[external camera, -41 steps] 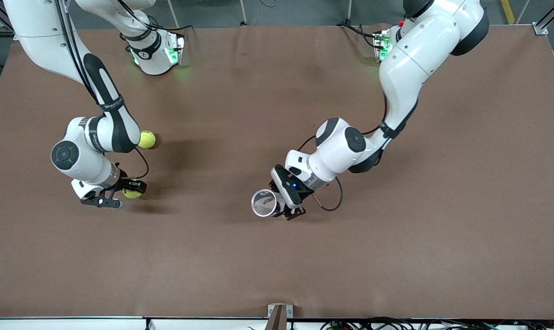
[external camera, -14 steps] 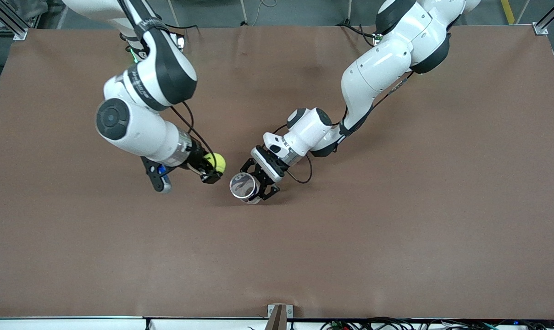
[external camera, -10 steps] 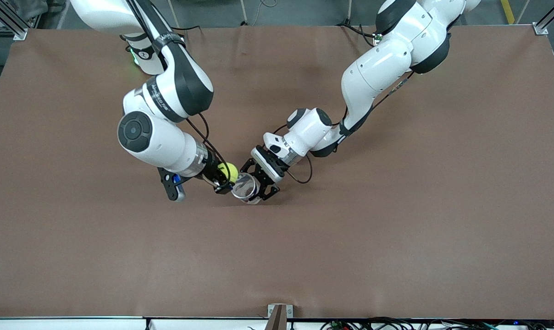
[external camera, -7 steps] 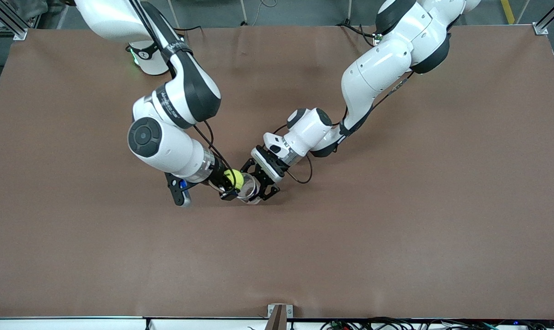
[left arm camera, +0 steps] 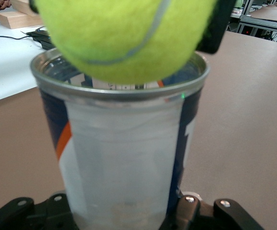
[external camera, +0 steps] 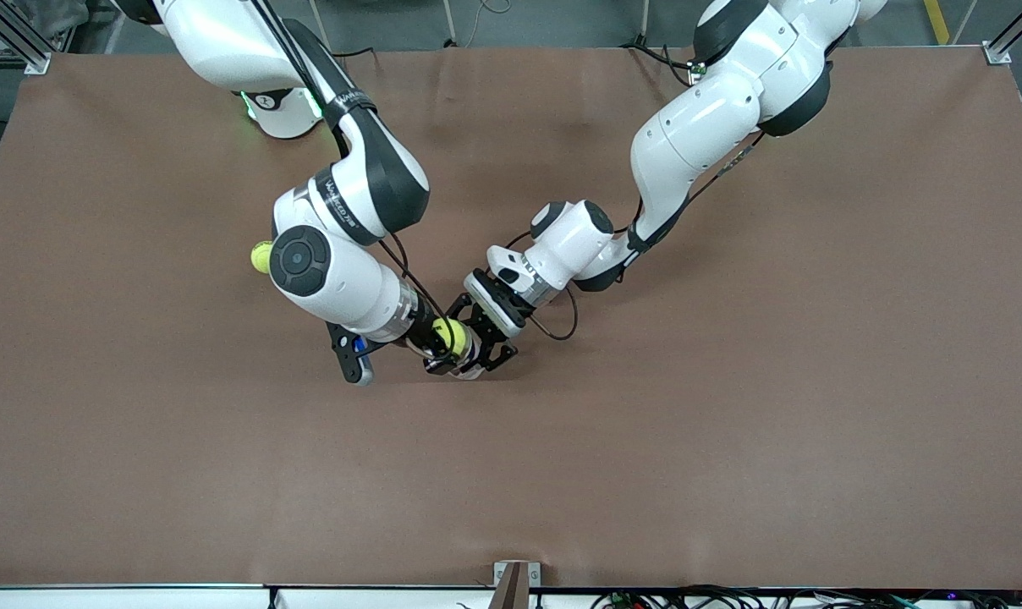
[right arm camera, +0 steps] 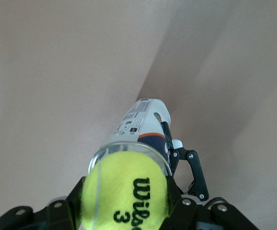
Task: Insert tennis ball vertically with right arm
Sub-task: 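Open the right gripper to drop the ball into the tube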
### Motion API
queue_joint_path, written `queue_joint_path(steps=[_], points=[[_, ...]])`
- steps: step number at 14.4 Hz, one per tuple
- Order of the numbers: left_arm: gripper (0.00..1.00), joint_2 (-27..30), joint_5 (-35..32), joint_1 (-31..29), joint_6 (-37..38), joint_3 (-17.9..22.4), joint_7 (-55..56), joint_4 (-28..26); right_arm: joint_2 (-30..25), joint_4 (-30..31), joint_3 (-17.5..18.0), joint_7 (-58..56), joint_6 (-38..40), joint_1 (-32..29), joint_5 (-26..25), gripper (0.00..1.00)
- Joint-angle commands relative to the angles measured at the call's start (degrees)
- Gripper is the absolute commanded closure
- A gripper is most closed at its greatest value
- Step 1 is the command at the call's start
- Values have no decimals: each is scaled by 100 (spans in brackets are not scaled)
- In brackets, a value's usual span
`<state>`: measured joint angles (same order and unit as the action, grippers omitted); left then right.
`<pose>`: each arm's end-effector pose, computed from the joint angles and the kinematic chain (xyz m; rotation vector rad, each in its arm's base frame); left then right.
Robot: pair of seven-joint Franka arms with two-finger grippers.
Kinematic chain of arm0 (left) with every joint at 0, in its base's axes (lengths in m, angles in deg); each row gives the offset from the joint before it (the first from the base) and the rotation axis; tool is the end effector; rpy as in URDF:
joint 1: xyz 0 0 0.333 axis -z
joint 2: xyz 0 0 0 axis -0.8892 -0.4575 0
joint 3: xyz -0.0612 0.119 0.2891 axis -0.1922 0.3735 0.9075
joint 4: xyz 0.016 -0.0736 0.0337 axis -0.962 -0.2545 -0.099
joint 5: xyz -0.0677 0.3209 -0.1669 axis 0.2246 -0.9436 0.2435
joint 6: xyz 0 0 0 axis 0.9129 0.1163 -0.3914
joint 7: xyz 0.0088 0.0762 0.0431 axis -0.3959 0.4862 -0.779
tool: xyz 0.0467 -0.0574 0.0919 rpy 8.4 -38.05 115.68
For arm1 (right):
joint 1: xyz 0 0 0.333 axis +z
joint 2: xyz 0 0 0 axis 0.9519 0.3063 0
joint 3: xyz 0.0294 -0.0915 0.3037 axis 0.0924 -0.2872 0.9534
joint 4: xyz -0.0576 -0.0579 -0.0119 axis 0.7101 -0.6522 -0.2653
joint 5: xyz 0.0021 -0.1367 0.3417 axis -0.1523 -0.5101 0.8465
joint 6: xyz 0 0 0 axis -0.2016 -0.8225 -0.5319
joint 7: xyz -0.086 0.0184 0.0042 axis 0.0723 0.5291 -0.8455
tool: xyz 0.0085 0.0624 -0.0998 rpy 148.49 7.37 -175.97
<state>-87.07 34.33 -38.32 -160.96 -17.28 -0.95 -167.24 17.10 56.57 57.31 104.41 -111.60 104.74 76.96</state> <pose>0.5239 -0.5128 0.2011 2.1399 -0.9695 1.1890 0.6110 0.3675 0.3885 -2.4672 1.5436 0.2548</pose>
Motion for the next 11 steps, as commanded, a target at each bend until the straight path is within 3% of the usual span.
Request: queue_joint_path(steps=[1, 2, 3, 5, 6, 8, 10, 11], points=[[37, 0, -98, -10, -10, 7, -18, 38, 111, -154, -59, 121, 3, 82, 52, 95], [37, 0, -98, -10, -10, 7, -9, 29, 120, -154, -59, 121, 3, 82, 52, 93], [36, 0, -98, -19, -1, 7, 0, 38, 120, -154, -59, 121, -6, 82, 52, 83], [35, 0, -98, -19, -1, 7, 0, 38, 120, -154, -59, 121, -6, 82, 52, 52], [34, 0, -98, -19, -1, 7, 0, 29, 120, -154, -68, 121, -6, 82, 52, 27], [33, 0, -98, -19, -1, 7, 0, 29, 120, -154, -77, 121, -6, 91, 43, 0], [18, 9, -107, -11, -10, 7, -26, 29, 120, -181, -77, 112, -41, 100, 34, 0], [16, 9, -185, -19, -1, 7, -27, 29, 120, -181, -77, 112, -41, 100, 34, 0]])
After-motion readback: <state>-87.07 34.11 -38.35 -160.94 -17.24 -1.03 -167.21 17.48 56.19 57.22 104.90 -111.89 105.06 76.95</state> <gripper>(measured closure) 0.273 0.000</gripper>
